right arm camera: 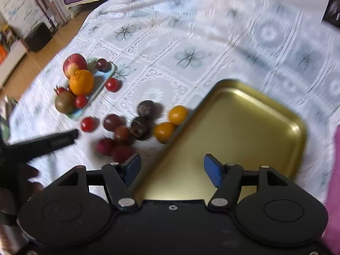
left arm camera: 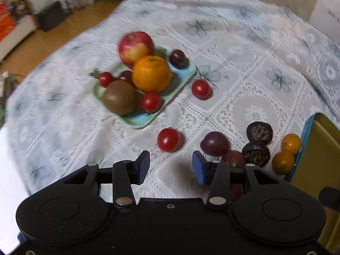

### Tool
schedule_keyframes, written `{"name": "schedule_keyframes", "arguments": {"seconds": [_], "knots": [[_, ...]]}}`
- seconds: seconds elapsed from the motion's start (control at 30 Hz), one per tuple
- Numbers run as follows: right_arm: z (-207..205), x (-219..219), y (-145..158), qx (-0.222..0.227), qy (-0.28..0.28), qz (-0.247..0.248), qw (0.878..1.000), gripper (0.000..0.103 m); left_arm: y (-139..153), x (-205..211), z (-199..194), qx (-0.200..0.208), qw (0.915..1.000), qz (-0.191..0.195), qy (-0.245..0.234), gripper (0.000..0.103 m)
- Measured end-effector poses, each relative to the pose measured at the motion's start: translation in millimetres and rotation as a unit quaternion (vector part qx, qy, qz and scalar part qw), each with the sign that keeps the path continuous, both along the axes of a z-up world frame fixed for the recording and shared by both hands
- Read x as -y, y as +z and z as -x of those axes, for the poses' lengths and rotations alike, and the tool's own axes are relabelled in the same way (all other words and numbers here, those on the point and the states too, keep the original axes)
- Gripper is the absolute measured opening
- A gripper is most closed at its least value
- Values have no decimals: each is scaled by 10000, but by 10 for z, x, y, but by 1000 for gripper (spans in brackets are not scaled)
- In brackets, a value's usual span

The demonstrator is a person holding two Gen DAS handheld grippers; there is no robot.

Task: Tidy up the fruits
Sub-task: 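Grasp a red cherry tomato with the left tool while the right tool grasps a dark purple fruit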

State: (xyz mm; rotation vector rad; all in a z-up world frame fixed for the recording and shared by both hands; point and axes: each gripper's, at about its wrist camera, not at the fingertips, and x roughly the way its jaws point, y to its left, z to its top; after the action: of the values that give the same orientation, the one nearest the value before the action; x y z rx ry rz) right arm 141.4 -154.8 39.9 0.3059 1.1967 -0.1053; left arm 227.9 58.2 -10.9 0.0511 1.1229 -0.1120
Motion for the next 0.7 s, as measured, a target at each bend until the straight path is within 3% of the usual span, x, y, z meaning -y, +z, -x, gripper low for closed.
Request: {"name": "schedule_keyframes", "arguments": {"seconds": [0.1, 0.23, 0.4, 0.7], "knots": [[-242, -19, -78, -122, -53, -161, 9998, 67, -163, -79, -224, -213, 9997, 46, -81, 53], [-470, -54, -165, -168, -235, 149, 9995, 66, -337, -106, -422, -386, 9991, -116, -163, 53], [-735, -73, -281, -214, -68, 63, 9997, 65, -406, -86, -463, -414, 9979, 175, -455, 55], [-1102, -72, -577, -451, -110, -1, 9989, 65, -590, 9, -543, -608, 9969, 95, -499, 54]]}}
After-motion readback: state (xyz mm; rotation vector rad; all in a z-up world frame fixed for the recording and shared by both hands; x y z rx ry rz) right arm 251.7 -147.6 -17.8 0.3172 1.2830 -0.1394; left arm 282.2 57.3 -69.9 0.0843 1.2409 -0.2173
